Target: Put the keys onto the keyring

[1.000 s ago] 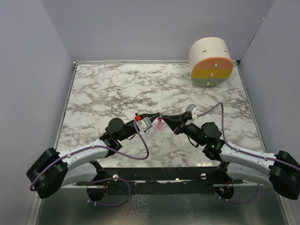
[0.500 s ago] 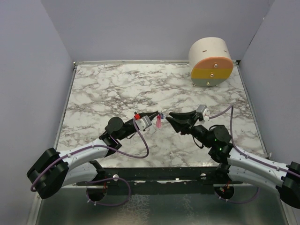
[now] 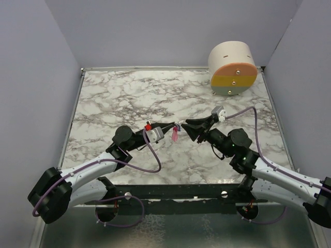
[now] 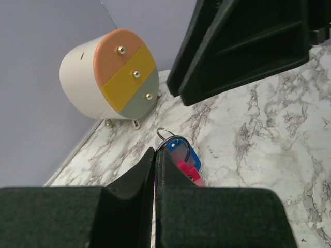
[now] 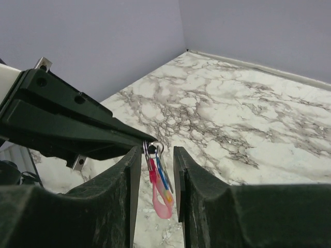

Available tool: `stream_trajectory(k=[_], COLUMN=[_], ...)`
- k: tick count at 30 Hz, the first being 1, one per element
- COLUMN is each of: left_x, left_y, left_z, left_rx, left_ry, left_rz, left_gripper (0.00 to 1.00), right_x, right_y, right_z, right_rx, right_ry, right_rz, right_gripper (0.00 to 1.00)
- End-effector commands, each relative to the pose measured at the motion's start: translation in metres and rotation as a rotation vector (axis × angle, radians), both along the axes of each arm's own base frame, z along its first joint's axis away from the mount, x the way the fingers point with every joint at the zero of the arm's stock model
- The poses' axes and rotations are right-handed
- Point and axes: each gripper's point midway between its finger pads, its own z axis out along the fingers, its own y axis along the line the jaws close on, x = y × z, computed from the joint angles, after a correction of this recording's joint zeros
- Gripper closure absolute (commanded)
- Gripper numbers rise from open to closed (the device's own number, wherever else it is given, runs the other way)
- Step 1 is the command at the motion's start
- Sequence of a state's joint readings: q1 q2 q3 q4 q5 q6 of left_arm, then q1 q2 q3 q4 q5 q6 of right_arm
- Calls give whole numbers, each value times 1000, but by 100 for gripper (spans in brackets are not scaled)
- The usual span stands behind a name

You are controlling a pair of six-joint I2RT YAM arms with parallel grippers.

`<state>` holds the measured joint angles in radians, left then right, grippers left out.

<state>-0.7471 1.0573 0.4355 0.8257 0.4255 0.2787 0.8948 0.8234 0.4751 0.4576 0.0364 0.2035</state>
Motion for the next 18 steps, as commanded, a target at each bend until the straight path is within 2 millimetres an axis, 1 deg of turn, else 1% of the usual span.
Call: stream_trajectory(k=[1, 7, 13, 18], left_x=[-12, -10, -2, 4], left_y=[-5, -7, -4, -3], left_z=[12, 8, 6, 4], left_rx=[-1, 16, 24, 28], left_ry=[-11, -3, -4, 0], left_rz=[-80, -78, -36, -4], left_gripper=[100, 100, 100, 100], right_x=[8, 15, 18, 25], right_y=[11, 16, 16, 19], right_z=[2, -1, -13, -20], right_rx=[-15, -2, 8, 10], right_ry=[122, 259, 377, 420], right_rz=[-4, -36, -76, -107], right_gripper=[68, 68, 68, 68])
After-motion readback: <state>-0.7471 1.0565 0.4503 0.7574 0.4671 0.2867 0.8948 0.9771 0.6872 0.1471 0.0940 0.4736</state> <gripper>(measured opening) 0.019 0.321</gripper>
